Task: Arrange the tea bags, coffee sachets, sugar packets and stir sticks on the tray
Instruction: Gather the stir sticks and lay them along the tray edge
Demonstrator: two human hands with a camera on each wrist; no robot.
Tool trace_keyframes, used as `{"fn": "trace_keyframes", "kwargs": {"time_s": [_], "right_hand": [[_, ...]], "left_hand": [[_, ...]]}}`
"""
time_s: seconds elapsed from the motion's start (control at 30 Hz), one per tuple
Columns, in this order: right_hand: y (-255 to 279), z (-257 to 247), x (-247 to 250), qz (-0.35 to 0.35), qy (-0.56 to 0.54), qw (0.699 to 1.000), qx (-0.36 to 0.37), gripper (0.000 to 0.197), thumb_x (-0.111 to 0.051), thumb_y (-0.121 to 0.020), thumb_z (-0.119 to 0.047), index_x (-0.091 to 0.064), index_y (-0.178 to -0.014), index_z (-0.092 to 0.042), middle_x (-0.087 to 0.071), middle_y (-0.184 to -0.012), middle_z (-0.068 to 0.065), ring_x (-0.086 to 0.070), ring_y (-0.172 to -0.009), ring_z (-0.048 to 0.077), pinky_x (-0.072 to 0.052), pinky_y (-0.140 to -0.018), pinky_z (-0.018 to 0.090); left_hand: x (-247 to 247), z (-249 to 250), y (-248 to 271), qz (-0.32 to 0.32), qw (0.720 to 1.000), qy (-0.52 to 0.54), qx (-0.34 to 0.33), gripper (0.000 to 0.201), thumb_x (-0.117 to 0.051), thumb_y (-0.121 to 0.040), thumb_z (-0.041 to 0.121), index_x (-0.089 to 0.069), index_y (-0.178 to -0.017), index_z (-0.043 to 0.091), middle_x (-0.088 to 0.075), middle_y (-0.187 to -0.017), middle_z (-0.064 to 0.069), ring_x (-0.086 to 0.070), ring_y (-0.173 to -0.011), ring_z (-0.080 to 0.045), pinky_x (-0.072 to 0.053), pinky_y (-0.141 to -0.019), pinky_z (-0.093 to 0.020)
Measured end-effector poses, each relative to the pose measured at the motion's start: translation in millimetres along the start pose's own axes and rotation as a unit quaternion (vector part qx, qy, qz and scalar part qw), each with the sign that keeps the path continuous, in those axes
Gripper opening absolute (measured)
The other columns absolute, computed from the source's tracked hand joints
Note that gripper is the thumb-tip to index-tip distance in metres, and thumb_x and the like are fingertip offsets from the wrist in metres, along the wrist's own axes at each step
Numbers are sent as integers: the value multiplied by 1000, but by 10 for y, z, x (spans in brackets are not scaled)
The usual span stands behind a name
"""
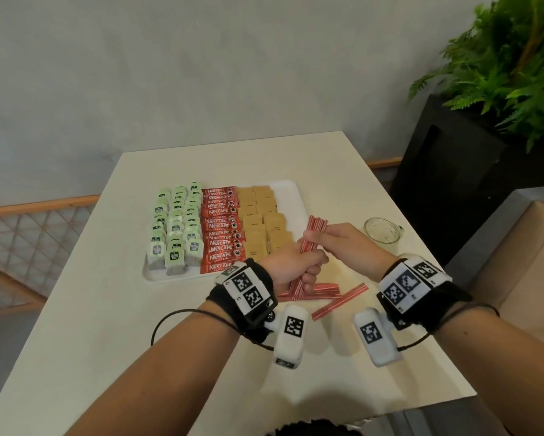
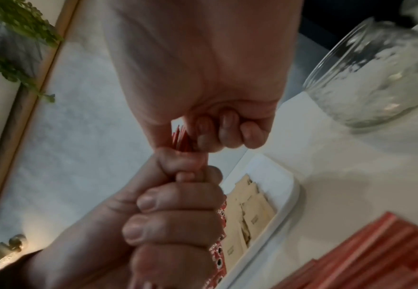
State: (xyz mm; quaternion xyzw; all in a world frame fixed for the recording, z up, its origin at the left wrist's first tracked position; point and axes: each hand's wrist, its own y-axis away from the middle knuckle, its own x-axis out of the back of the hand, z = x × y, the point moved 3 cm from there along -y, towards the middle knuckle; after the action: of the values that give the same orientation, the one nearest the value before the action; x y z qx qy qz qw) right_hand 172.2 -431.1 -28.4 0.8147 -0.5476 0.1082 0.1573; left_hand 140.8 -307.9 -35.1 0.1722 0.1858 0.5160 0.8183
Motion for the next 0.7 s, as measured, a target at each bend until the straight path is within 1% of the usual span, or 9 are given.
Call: {"fn": "trace_keyframes", "kwargs": {"time_s": [0.1,0.17,0.23,0.33,0.4,0.47,0.53,0.63,0.7], "right_hand": [[-195,-161,-49,-13,12,1000,25,31,-62,-93,-31,-71,-82,-4,-70,-76,8,-59,-70,12,-46,-72,32],[-347,-247,-50,-12,39,999,23,27,-61,-93,-26,-71,-78,-6,-72,-78,9,-61,-71,14,-47,-73,33],[-558,-290,-41,-13,49,999,11,27,-59,-93,-20,-69,-70,-9,-70,-71,5,-61,-69,14,-47,-73,34],[-938,-298,5,-4,65,998,-14,26,-56,-93,-17,-63,-70,-7,-61,-69,5,-53,-67,18,-42,-69,35],[-1255,-320,71,7,98,995,-21,27,-55,-94,-19,-62,-76,1,-55,-72,11,-49,-68,21,-39,-69,35],[-1585,-348,159,11,146,988,-37,32,-55,-94,-22,-59,-73,3,-51,-70,11,-46,-65,20,-38,-67,35],[-1905,-368,219,-1,206,977,-58,37,-56,-93,-23,-51,-61,-5,-46,-61,7,-41,-57,18,-34,-59,31],[-2290,-277,237,-16,295,950,-96,39,-55,-93,-26,-47,-58,-10,-45,-57,4,-38,-51,16,-31,-52,29],[-2471,-167,206,-34,324,938,-121,37,-54,-93,-26,-58,-67,0,-53,-63,10,-43,-55,18,-35,-56,31]], "left_hand": [[155,104,-116,0,999,-42,5,16,-46,-96,5,-48,-81,11,-39,-52,3,-39,-41,-8,-49,-50,-27],[264,172,-209,13,998,-64,-1,10,-48,-96,6,-51,-87,8,-49,-54,-1,-52,-44,-12,-57,-59,-33],[395,254,-330,13,995,-98,-8,6,-49,-97,9,-53,-95,5,-60,-57,-3,-64,-51,-15,-57,-59,-32],[622,430,-584,-1,982,-186,-19,20,-53,-97,15,-58,-107,-2,-71,-74,-12,-67,-61,-20,-57,-63,-33],[802,581,-778,9,957,-287,-37,21,-55,-97,22,-63,-94,3,-74,-86,-14,-64,-62,-17,-56,-68,-30],[979,725,-959,41,928,-365,-64,24,-56,-97,28,-57,-78,13,-69,-77,-6,-56,-58,-13,-46,-57,-23],[1149,806,-1141,80,908,-403,-79,27,-57,-96,32,-52,-74,15,-54,-67,2,-48,-58,-12,-34,-51,-24],[1346,802,-1370,108,904,-409,-56,24,-56,-95,32,-61,-107,12,-58,-85,2,-55,-77,-16,-41,-63,-27],[1439,780,-1489,119,896,-425,-48,31,-56,-93,31,-59,-119,15,-64,-100,0,-60,-91,-20,-47,-75,-31]]}}
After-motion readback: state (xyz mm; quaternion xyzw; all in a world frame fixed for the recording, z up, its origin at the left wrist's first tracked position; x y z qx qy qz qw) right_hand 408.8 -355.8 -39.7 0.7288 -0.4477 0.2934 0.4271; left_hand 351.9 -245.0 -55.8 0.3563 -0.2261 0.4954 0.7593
